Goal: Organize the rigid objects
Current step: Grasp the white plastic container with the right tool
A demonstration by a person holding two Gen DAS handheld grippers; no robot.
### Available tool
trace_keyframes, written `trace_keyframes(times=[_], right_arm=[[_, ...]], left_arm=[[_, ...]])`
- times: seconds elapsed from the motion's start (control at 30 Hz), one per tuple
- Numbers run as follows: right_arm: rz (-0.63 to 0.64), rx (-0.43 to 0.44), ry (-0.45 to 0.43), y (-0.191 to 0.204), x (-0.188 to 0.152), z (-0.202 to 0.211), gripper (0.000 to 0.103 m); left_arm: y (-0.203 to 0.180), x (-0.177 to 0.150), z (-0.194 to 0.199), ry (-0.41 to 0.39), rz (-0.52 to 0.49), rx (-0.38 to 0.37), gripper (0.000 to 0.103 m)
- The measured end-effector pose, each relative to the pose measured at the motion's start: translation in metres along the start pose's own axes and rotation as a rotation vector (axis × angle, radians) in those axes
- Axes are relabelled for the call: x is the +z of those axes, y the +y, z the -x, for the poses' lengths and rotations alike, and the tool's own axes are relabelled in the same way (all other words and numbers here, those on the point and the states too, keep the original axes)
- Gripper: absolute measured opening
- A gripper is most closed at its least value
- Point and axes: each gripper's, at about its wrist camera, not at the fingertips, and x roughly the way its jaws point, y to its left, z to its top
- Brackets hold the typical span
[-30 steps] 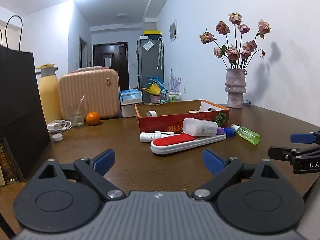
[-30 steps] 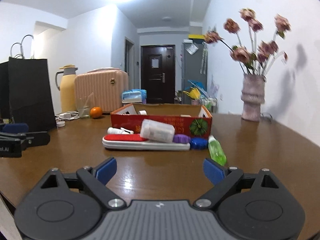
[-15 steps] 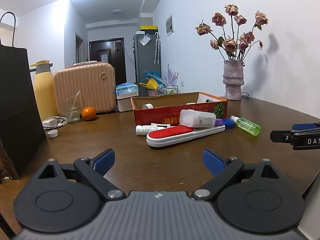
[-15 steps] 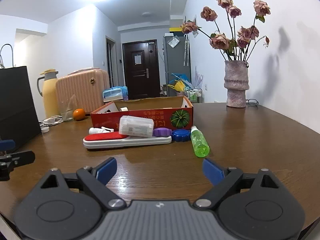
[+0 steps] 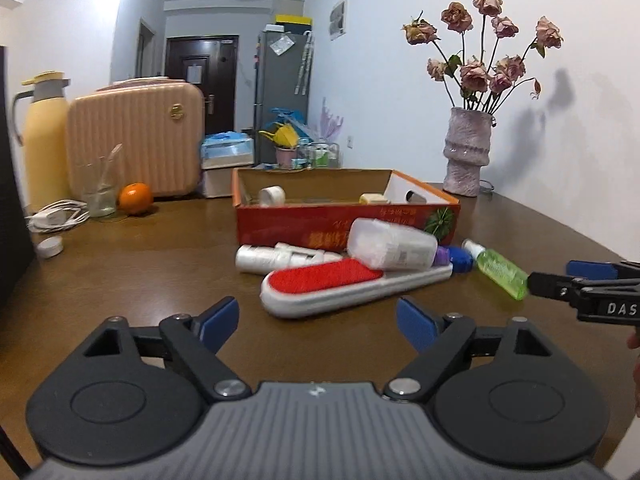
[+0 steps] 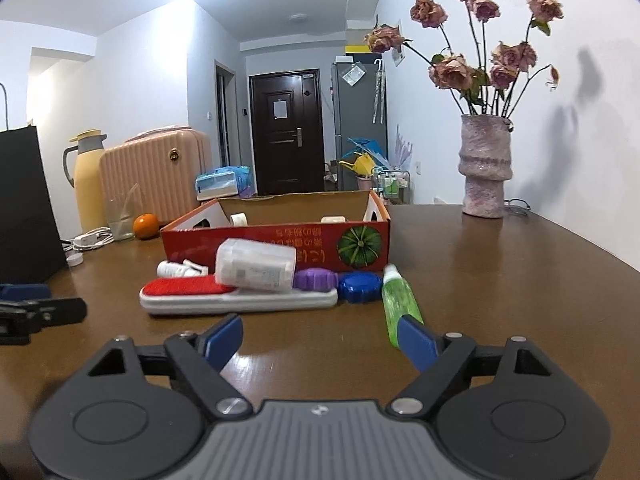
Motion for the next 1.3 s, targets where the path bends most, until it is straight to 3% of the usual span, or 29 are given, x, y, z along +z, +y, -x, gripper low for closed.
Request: trace_keyframes(times=[0.13,0.33,0.5,0.67,0.7,0.77,0.9,1.1,1.3], right_arm=[[-0.004,0.029,0.018,-0.005,0.014,-0.029,0.076],[-0.064,0.136,0.078,-0.013,0.028,-0.077,0.063],[-0.125,0.208,0.108,-0.016,0.041,-0.115,0.055],[-0.228,0.283,0.143,-0.023,0.049,-0.150,0.041],[-0.246,0.298,0.153,-0.024,0.050,-0.158,0.039],[-0.295,0.333,0.167,-0.026,0.049,-0.169,0.037],[-0.394,0.350,0.212,-0.035,0.048,-0.189,0.037],[-0.376,0.330,0.205,-0.024,0.050,-0.180,0.032],[-0.318,0.339,0.164,-0.006,0.057,-0.131,0.027]], left_arm=[[-0.006,0.018,-0.031,0.006,-0.011,-0.030,0.085],[-0.018,0.039,-0.086,0.058,0.014,-0.090,0.070],[-0.022,0.055,-0.121,0.088,0.050,-0.140,0.068],[-0.016,0.058,-0.150,0.142,0.122,-0.207,0.048],[-0.014,0.058,-0.154,0.154,0.147,-0.233,0.038],[-0.012,0.055,-0.161,0.179,0.177,-0.240,0.037],[-0.007,0.050,-0.166,0.199,0.198,-0.222,0.024],[-0.009,0.055,-0.148,0.143,0.178,-0.212,0.024],[-0.012,0.050,-0.094,0.077,0.143,-0.203,0.024]])
